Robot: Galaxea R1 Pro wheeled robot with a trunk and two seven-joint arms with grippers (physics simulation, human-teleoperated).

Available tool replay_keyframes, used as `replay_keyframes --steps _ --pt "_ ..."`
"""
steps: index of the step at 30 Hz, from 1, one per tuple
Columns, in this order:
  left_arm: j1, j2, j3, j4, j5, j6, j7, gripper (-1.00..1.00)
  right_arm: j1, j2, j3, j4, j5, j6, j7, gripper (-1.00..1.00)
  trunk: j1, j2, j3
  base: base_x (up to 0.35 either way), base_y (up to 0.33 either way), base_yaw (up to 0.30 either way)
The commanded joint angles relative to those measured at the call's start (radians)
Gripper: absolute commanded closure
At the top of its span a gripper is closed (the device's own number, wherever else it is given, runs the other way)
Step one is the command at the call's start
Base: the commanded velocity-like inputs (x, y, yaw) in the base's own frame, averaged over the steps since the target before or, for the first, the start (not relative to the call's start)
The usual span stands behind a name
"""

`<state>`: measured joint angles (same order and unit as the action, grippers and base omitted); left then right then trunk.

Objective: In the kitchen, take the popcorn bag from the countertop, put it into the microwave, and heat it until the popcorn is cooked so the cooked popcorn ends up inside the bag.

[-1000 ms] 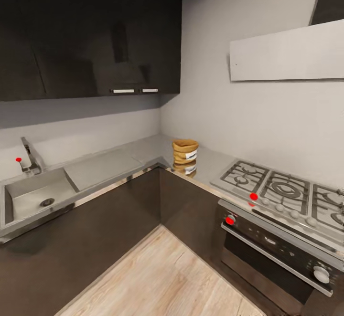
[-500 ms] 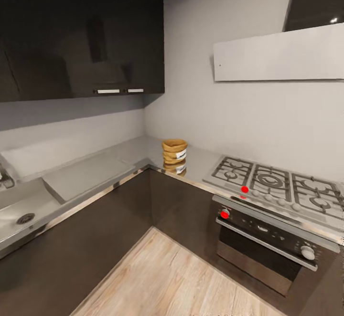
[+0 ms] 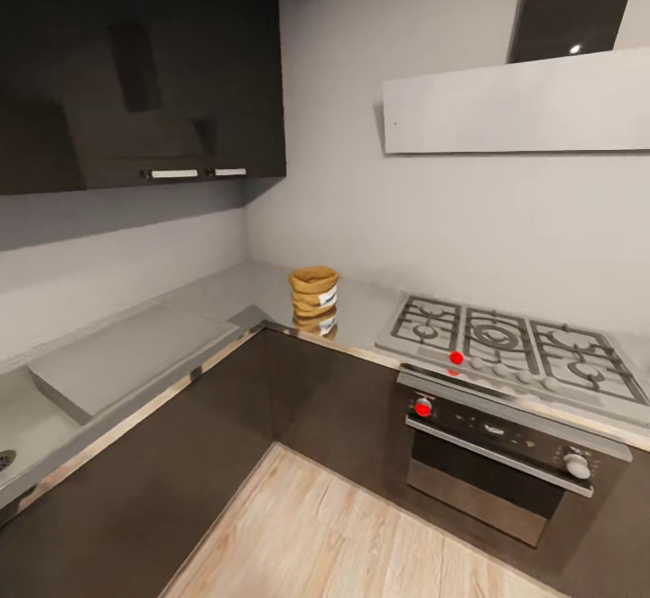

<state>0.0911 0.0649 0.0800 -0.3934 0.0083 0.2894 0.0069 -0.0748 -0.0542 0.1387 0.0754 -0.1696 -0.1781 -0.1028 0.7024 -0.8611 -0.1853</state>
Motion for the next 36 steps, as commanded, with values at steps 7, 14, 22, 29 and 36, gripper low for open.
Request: replay_keyframes --steps 7,14,22,29,36 --pt "0.001 0.0 0.003 -0.004 0.001 0.007 0.001 -1.0 -0.002 0.0 0.008 0.004 -0.01 -0.008 0.0 -1.0 0.001 -0.001 -0.001 0.207 0.256 -0.008" --pt "0.001 0.0 0.003 -0.004 0.001 0.007 0.001 -1.0 -0.002 0.0 0.008 0.005 -0.01 -0.008 0.0 -1.0 0.001 -0.001 -0.001 0.189 0.256 0.0" --pt "0.001 -0.005 0.0 -0.004 0.001 0.001 0.001 -1.0 -0.002 -0.015 0.019 -0.268 -0.004 -0.001 -0.013 -1.0 0.001 -0.001 -0.001 0.108 0.145 0.0" --pt "0.001 -0.034 -0.002 -0.009 0.001 0.001 0.001 -1.0 -0.002 -0.031 0.014 -0.842 -0.004 0.009 -0.029 -1.0 0.001 -0.001 -0.001 0.003 0.003 0.0" --pt "0.001 -0.061 -0.002 -0.011 0.001 0.002 0.001 -1.0 -0.002 -0.033 0.012 -1.348 -0.004 0.242 -0.029 -1.0 -0.007 0.013 0.005 0.0 0.0 0.0"
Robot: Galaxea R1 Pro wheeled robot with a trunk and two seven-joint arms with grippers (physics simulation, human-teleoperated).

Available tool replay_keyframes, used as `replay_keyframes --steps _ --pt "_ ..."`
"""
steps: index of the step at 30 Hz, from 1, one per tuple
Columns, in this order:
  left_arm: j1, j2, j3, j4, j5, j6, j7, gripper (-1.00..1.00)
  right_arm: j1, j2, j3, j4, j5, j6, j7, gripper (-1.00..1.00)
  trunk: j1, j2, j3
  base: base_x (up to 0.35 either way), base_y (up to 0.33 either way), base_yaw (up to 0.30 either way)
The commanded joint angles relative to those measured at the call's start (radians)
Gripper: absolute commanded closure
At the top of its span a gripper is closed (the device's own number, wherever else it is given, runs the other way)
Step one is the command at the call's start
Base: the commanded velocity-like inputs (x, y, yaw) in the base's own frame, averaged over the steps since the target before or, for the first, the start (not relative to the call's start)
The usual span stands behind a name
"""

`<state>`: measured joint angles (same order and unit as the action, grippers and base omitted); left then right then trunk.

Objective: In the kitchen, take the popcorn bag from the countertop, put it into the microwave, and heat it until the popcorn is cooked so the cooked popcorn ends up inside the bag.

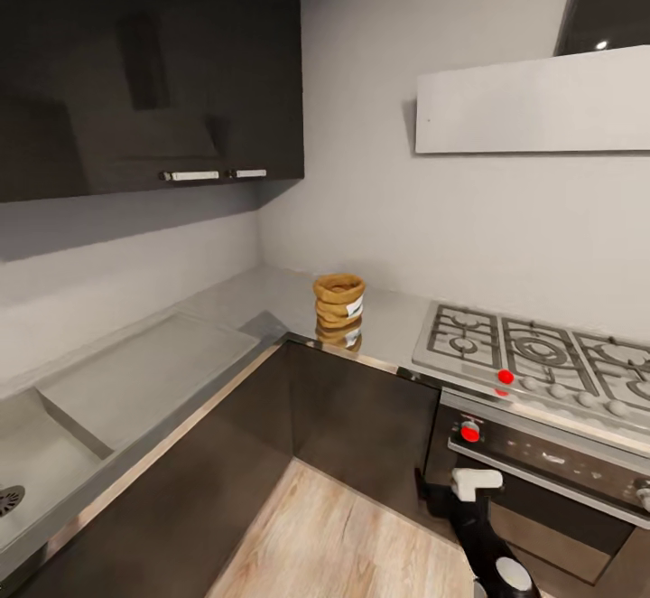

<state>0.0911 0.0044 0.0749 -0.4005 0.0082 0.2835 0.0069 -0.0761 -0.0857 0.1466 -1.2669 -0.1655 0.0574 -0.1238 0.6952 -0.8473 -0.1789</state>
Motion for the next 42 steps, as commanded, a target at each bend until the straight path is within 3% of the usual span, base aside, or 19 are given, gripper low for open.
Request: replay_keyframes --steps 1,3,5,9,15,18,23,26,30,35,37,42 --pt "0.001 -0.002 0.003 -0.004 0.001 0.009 0.001 -1.0 -0.002 -0.001 0.004 -0.078 -0.008 0.041 -0.009 -1.0 -0.004 0.006 0.002 0.0 0.0 0.0" --pt "0.001 -0.006 0.003 -0.004 0.001 0.011 0.001 -1.0 -0.015 0.0 0.003 -0.169 -0.009 0.074 -0.011 -1.0 -0.011 0.02 0.008 0.0 0.0 0.0" --pt "0.001 -0.009 0.003 -0.004 0.001 0.012 0.001 -1.0 -0.05 0.0 0.004 -0.185 -0.008 0.107 -0.011 -1.0 -0.019 0.034 0.014 0.0 0.0 0.0" --pt "0.001 -0.014 0.003 -0.004 0.001 0.012 0.001 -1.0 -0.215 -0.001 0.002 -0.195 -0.008 0.371 -0.049 -1.0 -0.034 0.062 0.027 0.0 0.0 0.0" --pt "0.001 -0.015 0.003 -0.004 0.001 0.011 0.001 -1.0 -0.41 0.0 0.002 -0.195 -0.009 0.51 -0.106 -1.0 -0.057 0.104 0.046 0.0 0.0 0.0" --pt "0.001 -0.015 0.003 -0.005 0.001 0.01 0.001 -1.0 -0.511 -0.001 0.002 -0.193 -0.009 0.656 -0.116 -1.0 -0.069 0.125 0.055 0.0 0.0 0.0" --pt "0.001 -0.015 0.003 -0.007 0.001 0.01 0.001 -1.0 -0.666 -0.001 0.002 -0.168 -0.009 0.809 -0.118 -1.0 -0.088 0.16 0.071 0.0 0.0 0.0" --pt "0.001 -0.015 0.003 -0.008 0.001 0.01 0.001 -1.0 -0.763 -0.001 0.002 -0.106 -0.009 0.931 -0.118 -1.0 -0.099 0.181 0.08 0.0 0.0 0.0" --pt "0.001 -0.015 0.003 -0.008 0.001 0.012 0.001 -1.0 -0.861 -0.002 0.002 0.02 -0.01 0.976 -0.119 -1.0 -0.115 0.209 0.093 0.0 0.0 0.0" --pt "0.001 -0.015 0.003 -0.008 0.001 0.012 0.001 -1.0 -1.011 -0.016 -0.016 0.382 -0.01 0.985 -0.119 -1.0 -0.134 0.244 0.108 0.0 0.0 0.0" --pt "0.001 -0.015 0.003 -0.008 0.001 0.01 0.001 -1.0 -1.041 -0.025 -0.036 0.488 -0.011 0.985 -0.119 -1.0 -0.142 0.258 0.115 0.0 0.0 0.0" --pt "0.001 -0.015 0.003 -0.008 0.001 0.012 0.001 -1.0 -1.055 -0.031 -0.046 0.539 -0.013 0.989 -0.119 -1.0 -0.161 0.293 0.13 0.0 0.0 0.0"
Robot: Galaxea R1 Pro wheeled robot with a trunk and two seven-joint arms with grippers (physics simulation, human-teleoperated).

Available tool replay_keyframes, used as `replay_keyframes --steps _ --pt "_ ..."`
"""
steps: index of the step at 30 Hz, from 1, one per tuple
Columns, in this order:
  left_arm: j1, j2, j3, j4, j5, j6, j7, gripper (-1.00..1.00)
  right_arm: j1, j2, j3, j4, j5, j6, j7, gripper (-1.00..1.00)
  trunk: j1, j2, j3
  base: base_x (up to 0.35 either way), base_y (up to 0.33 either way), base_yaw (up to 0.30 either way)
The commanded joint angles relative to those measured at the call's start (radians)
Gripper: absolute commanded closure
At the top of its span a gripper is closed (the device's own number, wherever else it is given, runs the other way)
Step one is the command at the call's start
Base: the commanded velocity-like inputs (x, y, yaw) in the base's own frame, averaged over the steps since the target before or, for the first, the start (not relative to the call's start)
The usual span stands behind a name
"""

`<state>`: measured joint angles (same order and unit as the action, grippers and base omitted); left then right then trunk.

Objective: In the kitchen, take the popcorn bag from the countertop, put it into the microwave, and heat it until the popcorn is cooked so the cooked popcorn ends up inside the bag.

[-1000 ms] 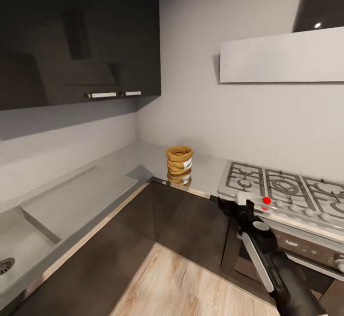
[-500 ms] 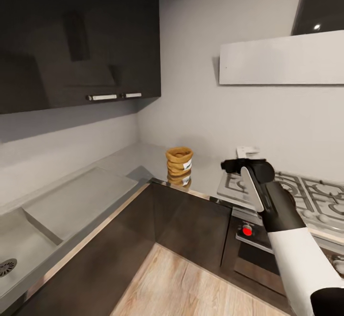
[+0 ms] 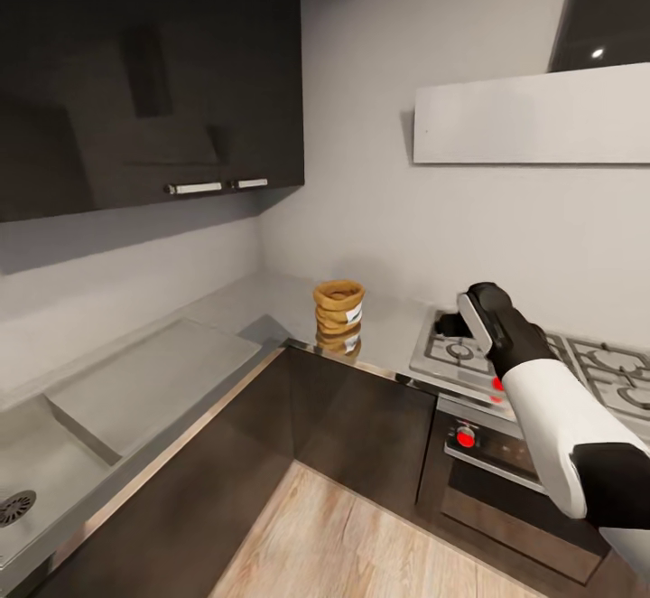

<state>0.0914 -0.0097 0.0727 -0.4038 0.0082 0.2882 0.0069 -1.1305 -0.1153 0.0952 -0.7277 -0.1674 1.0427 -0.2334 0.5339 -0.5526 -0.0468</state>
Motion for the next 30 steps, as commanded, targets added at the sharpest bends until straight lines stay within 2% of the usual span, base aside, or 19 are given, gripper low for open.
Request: replay_keyframes --steps 1,6,7,9,11,13,18,22,30 --pt "0.001 -0.001 0.006 -0.004 0.001 0.008 0.001 -1.0 -0.001 -0.002 0.002 -0.001 -0.011 0.003 -0.008 -1.0 -0.003 0.006 0.001 0.0 0.0 0.0" --pt "0.001 -0.001 0.006 -0.004 0.001 0.008 0.001 -1.0 -0.018 -0.008 -0.018 0.023 -0.011 0.003 -0.009 -1.0 -0.023 0.041 0.017 0.0 0.0 0.0" --pt "0.001 -0.001 0.006 -0.004 0.001 0.008 0.001 -1.0 -0.04 -0.009 -0.018 0.048 -0.011 0.004 -0.009 -1.0 -0.026 0.048 0.02 0.0 0.0 0.0" --pt "0.001 -0.002 0.006 -0.004 0.001 0.008 0.001 -1.0 -0.136 -0.01 -0.019 0.198 -0.011 0.002 -0.009 -1.0 -0.034 0.062 0.026 0.0 0.0 0.0" --pt "0.001 -0.002 0.006 -0.004 0.001 0.008 0.001 -1.0 -0.206 -0.01 -0.019 0.305 -0.011 0.001 -0.009 -1.0 -0.042 0.076 0.033 0.0 0.0 0.0" --pt "0.001 -0.002 0.006 -0.004 0.001 0.008 0.001 -1.0 -0.234 -0.01 -0.019 0.34 -0.012 0.002 -0.009 -1.0 -0.049 0.09 0.039 0.0 0.0 0.0" --pt "0.001 -0.003 0.006 -0.004 0.001 0.005 0.001 -1.0 -0.246 -0.011 -0.023 0.361 -0.015 0.003 -0.008 -1.0 -0.069 0.125 0.055 0.0 0.0 0.0" --pt "0.001 -0.002 0.005 -0.004 0.001 0.005 0.0 -1.0 -0.247 -0.013 -0.024 0.399 -0.015 0.004 -0.007 -1.0 -0.069 0.125 0.055 0.0 0.0 0.076" --pt "0.001 -0.002 0.004 -0.002 0.001 0.008 -0.001 -1.0 -0.247 -0.014 -0.025 0.404 -0.015 0.004 -0.007 -1.0 -0.069 0.125 0.055 0.0 -0.002 0.252"
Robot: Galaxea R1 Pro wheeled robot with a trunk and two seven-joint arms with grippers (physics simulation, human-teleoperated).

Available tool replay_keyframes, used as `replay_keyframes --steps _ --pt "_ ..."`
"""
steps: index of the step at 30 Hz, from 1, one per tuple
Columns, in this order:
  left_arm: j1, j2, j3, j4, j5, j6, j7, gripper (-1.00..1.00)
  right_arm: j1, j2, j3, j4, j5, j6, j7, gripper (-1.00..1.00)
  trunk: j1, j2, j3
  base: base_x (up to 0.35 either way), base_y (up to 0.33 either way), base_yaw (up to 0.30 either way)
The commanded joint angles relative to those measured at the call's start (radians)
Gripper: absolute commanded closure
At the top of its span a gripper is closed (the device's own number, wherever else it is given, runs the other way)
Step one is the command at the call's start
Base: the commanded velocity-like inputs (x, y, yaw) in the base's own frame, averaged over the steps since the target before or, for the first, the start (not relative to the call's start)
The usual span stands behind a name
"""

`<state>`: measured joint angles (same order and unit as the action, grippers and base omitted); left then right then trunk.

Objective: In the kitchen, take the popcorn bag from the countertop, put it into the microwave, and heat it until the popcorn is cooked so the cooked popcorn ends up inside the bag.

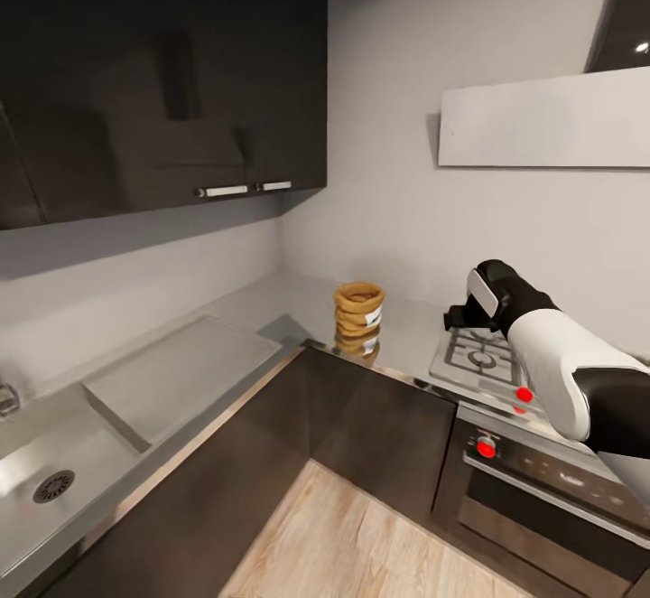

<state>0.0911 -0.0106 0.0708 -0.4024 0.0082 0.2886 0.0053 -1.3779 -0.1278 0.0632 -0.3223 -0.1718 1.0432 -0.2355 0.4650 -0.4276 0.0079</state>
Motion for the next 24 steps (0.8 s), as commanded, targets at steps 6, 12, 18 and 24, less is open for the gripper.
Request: replay_keyframes --steps 6,12,18,24 --pt "0.001 -0.001 0.006 -0.003 0.001 0.007 0.0 -1.0 0.0 -0.001 0.006 -0.001 -0.011 0.003 -0.005 -1.0 0.0 0.0 0.0 0.128 -0.154 0.267" --pt "0.001 0.0 0.006 -0.002 0.001 0.006 0.0 -1.0 0.0 -0.001 0.002 -0.001 -0.011 0.003 -0.005 -1.0 0.0 0.0 0.0 0.278 -0.145 0.267" --pt "0.001 0.0 0.006 -0.001 0.001 0.005 0.0 -1.0 0.0 -0.001 -0.045 -0.001 -0.011 0.004 -0.005 -1.0 0.0 0.0 0.0 0.333 -0.01 0.264" --pt "0.001 0.0 0.006 -0.001 0.001 0.004 0.0 -1.0 0.0 -0.001 -0.058 -0.001 -0.011 0.004 -0.005 -1.0 0.0 0.0 -0.001 0.336 0.0 0.121"
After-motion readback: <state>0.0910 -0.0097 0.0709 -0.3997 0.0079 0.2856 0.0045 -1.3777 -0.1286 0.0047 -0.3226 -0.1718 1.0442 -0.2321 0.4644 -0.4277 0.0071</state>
